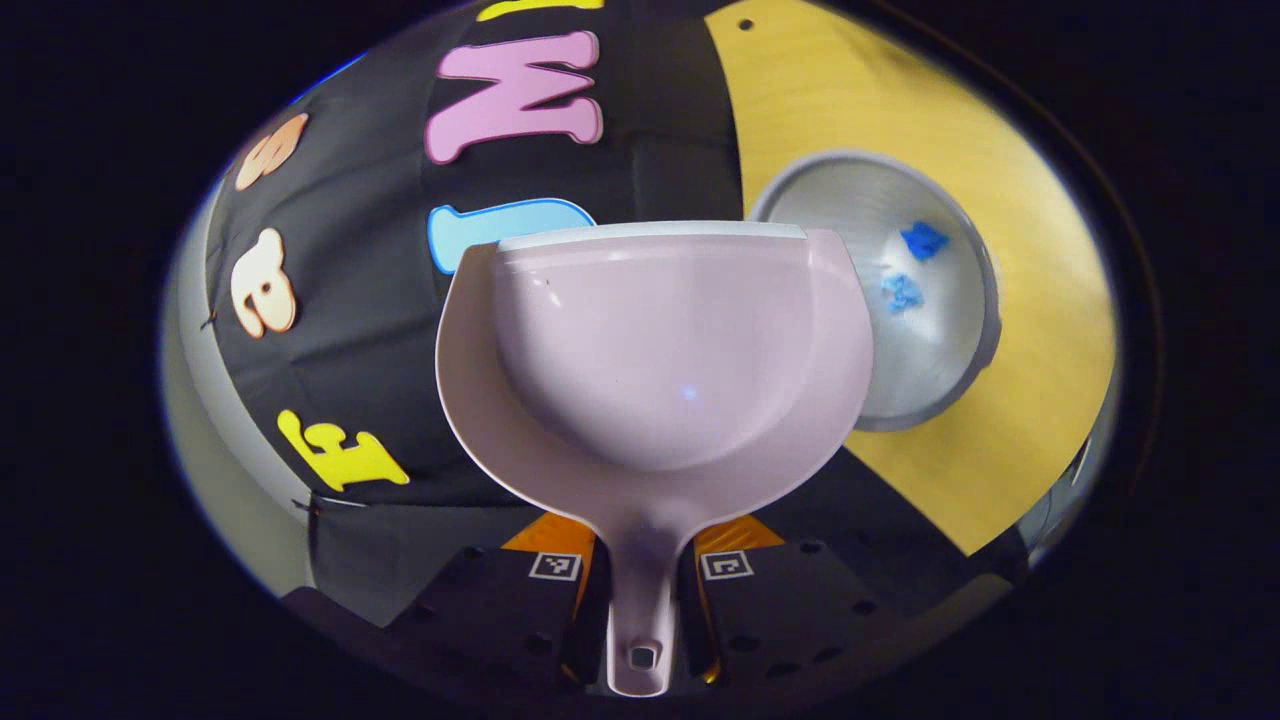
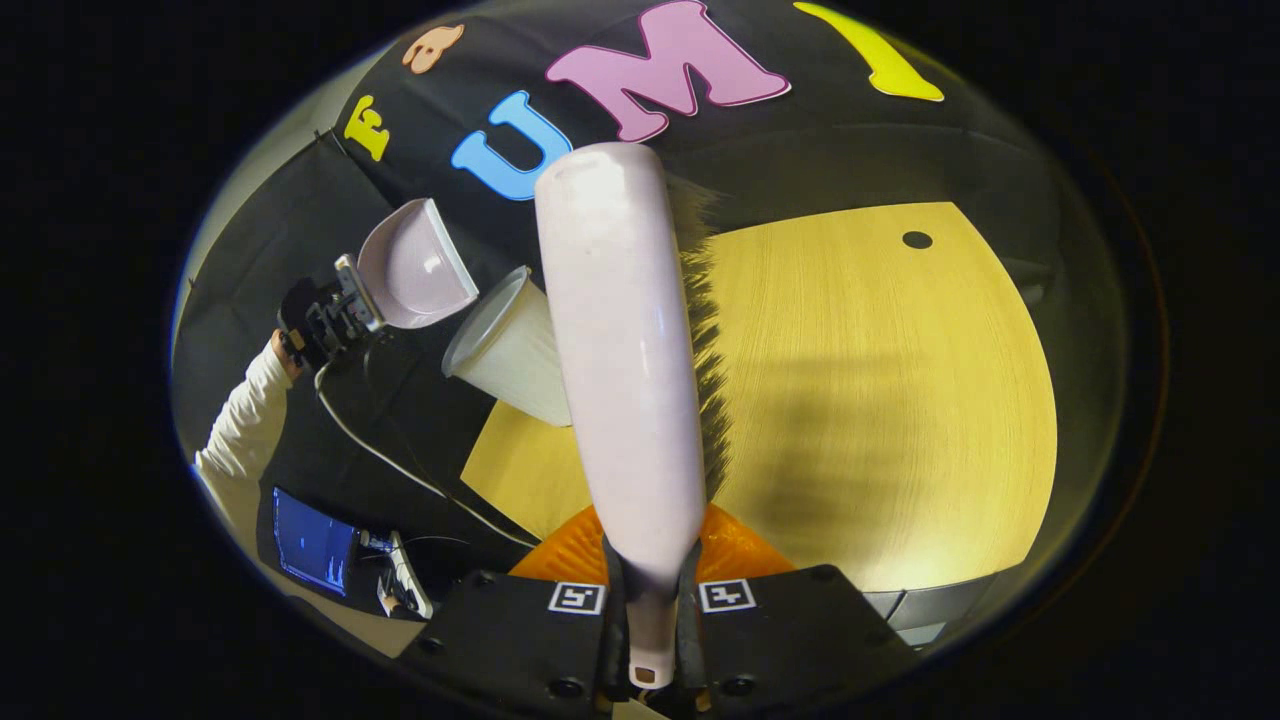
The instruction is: Pick up the small broom and dustpan from the desktop, sweep the trash into the dustpan with the broom, and then empty the trash into the garbage bin.
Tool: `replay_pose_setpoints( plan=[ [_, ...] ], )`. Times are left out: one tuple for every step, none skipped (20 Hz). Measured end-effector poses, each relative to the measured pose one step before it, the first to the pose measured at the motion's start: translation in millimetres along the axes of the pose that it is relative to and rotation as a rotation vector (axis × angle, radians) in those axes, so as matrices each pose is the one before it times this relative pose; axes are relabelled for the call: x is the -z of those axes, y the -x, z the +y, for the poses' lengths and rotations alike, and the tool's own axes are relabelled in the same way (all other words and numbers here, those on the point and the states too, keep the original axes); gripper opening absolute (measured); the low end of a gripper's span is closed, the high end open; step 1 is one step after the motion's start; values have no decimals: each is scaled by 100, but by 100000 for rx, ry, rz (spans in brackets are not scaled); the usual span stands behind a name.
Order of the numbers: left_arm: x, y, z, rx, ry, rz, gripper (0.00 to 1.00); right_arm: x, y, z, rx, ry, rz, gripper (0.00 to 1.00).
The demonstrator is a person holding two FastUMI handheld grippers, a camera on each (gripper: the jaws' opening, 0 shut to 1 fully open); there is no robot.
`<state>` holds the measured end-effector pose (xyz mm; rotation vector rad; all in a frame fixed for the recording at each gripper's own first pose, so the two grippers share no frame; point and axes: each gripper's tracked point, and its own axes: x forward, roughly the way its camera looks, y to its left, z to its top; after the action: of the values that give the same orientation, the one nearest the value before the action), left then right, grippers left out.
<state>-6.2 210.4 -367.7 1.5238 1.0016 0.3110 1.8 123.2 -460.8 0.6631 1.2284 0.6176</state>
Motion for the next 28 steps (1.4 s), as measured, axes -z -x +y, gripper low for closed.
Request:
replay_pose_setpoints(
  plan=[
    [-904,366,-513,2689,8935,-3358,27,-50,224,-200,1920,52,-1362,19],
    [-1141,504,-712,3934,9644,-3476,27,-184,435,-30,1821,119,-1702,20],
    [-1292,544,-817,4573,9933,-3952,27,-412,458,21,1309,-263,-1727,19],
    [-1453,846,-607,4992,10251,-4751,27,-619,591,149,969,-173,-1711,19],
    [-1443,638,-1025,4950,10834,-3364,27,-736,434,95,747,226,-2133,19],
    [-1559,684,-1820,5890,10881,-2825,27,-554,550,-174,1381,587,-2281,19],
    [-1651,357,-2404,6734,11218,-4288,27,-659,355,-29,1600,766,-2074,19],
    [-1063,-47,-3153,8098,9289,-1985,27,607,-291,242,2081,568,-1216,19],
    [-643,-176,-3030,7687,7295,748,26,-222,-142,-227,2293,209,-401,20],
    [129,174,-3416,7534,6815,1170,27,-131,-665,-430,2760,-11,517,20],
    [710,-905,-2544,7888,5831,2318,27,327,-504,-567,3353,-812,1592,19],
    [1435,-398,-3069,7699,5754,4826,27,583,-848,-781,3261,-487,2663,19],
    [2320,-2149,-3598,8908,9404,7294,27,2613,-2345,-2499,9820,-400,8301,19],
    [2652,-3027,-2015,4951,6741,8992,27,2759,-1584,-1080,3815,-1284,10616,19],
    [2896,-3716,-1029,2722,6123,11369,27,1616,-2355,-222,644,-4102,4878,19],
    [2541,-3072,-439,798,4283,10340,27,1581,-2165,-261,1592,-2749,5972,20],
    [1559,-2227,-201,-1297,2804,10906,28,1463,-1729,-233,1940,-849,7190,20],
    [1586,-1947,569,-1115,969,6866,28,1135,-1564,-406,1974,-288,5177,20],
    [788,-1478,754,-485,1081,6438,29,678,-1516,-528,2837,-579,3338,20],
    [484,-1250,201,72,2598,5741,28,897,-1067,-270,2493,-48,5662,20],
    [-901,209,-116,951,3686,4443,27,310,-964,-69,3243,-307,3374,20],
    [-1059,96,442,346,3064,3009,28,509,-908,-91,1528,-383,3805,20],
    [-573,178,450,-631,1783,1339,28,318,-696,-142,964,-506,2470,20],
    [-1349,775,481,-2048,374,835,28,280,-558,-93,1499,172,2698,20],
    [-1385,842,368,-2640,-677,794,28,307,-527,-255,1486,417,1445,20],
    [-1350,733,314,-2162,-1212,352,29,186,-342,-181,2065,1087,1807,20],
    [-1118,1166,-52,-2949,-1709,58,28,-46,-328,-188,1916,1120,1077,20],
    [-365,527,-460,-2125,-1140,80,29,126,-476,-332,1986,994,1147,20]
  ],
)
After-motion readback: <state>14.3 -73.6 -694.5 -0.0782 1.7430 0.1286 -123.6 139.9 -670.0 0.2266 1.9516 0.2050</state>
